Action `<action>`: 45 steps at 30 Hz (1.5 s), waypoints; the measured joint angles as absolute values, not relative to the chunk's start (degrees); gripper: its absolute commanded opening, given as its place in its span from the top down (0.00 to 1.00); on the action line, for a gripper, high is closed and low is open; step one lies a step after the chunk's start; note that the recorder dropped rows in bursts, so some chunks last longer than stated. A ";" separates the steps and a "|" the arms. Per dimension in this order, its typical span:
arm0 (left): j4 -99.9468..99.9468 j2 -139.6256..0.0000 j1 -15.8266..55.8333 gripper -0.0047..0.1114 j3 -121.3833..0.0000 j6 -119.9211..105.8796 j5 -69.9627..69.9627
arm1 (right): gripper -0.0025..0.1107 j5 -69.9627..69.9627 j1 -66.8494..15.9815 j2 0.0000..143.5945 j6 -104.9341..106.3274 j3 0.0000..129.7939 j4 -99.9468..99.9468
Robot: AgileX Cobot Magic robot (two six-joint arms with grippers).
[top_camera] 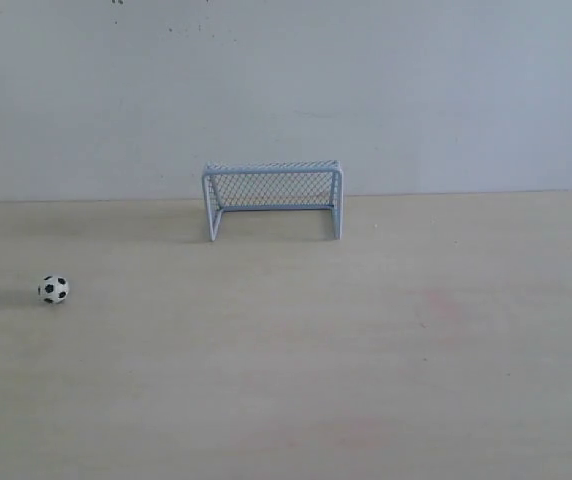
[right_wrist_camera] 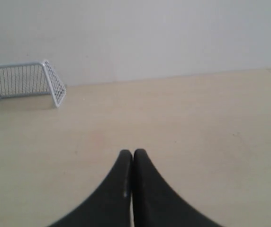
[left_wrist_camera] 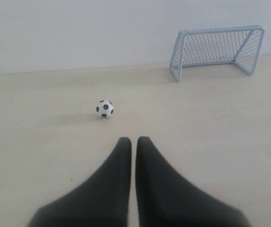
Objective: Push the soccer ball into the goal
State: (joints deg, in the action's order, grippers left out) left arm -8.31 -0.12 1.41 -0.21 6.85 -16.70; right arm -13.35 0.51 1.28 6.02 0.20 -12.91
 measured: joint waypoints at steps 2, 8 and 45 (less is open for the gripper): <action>-8.31 -0.12 1.41 0.92 -0.21 6.85 -16.70 | 0.98 -17.39 0.51 0.48 3.59 0.00 -9.28; -8.31 -0.12 1.41 0.92 -0.21 6.85 -16.70 | 0.98 -19.39 0.51 0.36 2.66 -0.05 -7.71; -8.31 -0.12 1.41 0.92 -0.21 6.85 -16.70 | 0.98 -19.81 -1.75 0.26 3.76 -0.05 -7.80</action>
State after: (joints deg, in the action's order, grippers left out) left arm -8.31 -0.12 1.41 -0.21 6.85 -16.70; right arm -19.81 -1.75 0.26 3.76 -0.05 -7.80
